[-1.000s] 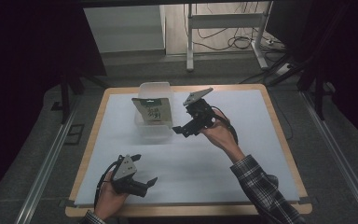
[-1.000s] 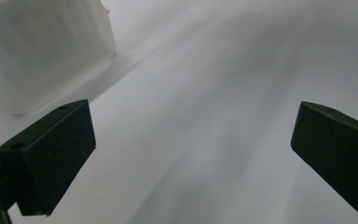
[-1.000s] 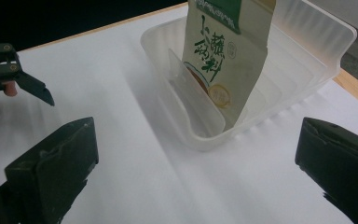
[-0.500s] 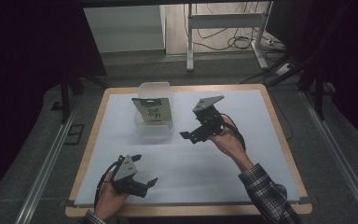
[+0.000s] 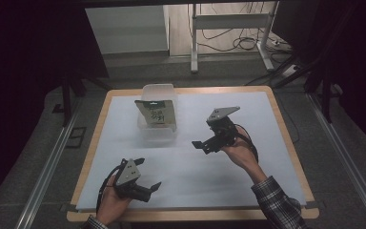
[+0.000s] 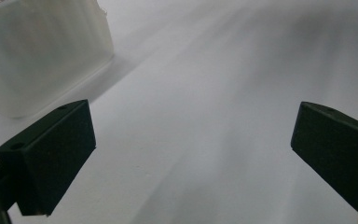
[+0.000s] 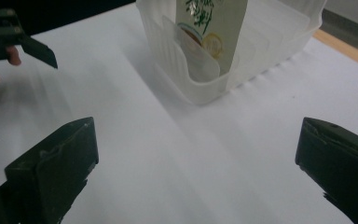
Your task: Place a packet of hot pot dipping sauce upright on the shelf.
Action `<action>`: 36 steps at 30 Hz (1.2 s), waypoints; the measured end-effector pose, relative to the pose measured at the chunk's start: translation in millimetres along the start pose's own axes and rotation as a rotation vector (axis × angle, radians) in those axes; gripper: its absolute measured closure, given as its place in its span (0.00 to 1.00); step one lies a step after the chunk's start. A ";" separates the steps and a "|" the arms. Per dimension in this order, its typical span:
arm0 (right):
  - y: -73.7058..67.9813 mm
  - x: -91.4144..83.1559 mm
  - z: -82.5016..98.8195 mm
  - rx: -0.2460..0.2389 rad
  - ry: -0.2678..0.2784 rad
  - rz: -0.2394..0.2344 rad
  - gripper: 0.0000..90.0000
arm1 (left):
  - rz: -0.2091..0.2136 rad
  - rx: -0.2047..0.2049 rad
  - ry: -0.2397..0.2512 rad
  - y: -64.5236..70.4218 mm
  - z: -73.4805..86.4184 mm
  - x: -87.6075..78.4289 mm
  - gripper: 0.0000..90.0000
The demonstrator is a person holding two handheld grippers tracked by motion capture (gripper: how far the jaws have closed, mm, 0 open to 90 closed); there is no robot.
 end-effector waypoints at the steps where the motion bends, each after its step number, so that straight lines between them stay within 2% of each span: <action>1: 0.1 0.1 1.3 0.002 -0.007 0.004 0.00 | 0.000 0.000 0.000 0.1 0.0 0.0 0.00; 13: -1.3 4.0 15.9 -0.003 -0.023 0.007 0.00 | -0.004 0.009 -0.003 1.6 -0.4 0.0 0.00; 20: 1.1 5.0 27.2 0.011 -0.059 -0.017 0.00 | -0.009 0.010 -0.006 1.5 -0.2 0.4 0.00; 29: 5.2 -6.2 43.3 0.066 -0.032 -0.012 0.00 | -0.004 0.004 0.003 0.6 0.0 -0.7 0.00; 36: 5.5 -17.0 55.7 0.079 -0.026 0.007 0.00 | 0.003 -0.001 -0.001 0.2 0.7 0.1 0.00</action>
Point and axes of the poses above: each handheld gripper's, and its own axes: x roughly forward along the jaws, z roughly out of its underside, y roughly to its right, the point moved 1 cm from there along x, roughly forward along the jaws, and after that the axes turned 11 degrees about -y, right-handed, at the moved point
